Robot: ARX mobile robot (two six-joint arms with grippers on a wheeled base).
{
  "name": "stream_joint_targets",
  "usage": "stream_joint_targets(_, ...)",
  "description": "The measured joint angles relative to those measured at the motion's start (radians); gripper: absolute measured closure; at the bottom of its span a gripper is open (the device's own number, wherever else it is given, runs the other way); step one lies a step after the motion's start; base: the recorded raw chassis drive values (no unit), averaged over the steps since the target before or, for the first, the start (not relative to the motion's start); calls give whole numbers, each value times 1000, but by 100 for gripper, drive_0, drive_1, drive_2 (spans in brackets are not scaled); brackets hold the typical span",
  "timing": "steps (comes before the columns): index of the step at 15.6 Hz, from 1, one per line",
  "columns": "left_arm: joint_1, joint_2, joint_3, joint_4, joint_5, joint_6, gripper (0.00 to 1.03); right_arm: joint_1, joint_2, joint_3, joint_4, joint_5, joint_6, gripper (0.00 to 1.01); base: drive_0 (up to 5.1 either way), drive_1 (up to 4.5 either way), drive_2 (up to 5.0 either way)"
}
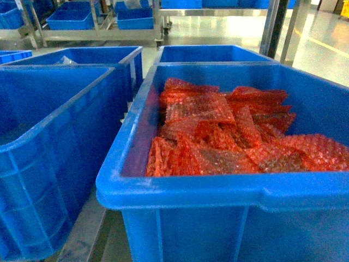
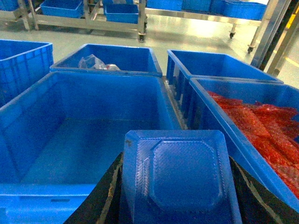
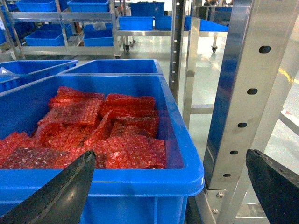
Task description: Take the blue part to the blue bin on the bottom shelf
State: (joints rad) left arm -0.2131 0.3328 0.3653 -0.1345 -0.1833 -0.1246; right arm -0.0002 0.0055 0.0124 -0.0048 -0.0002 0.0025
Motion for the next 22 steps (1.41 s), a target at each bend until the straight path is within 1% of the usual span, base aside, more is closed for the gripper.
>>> stream_joint_targets(22,0,-2,0,3,0,0,59,0,0,0,-1,0,0,3,0,0,0)
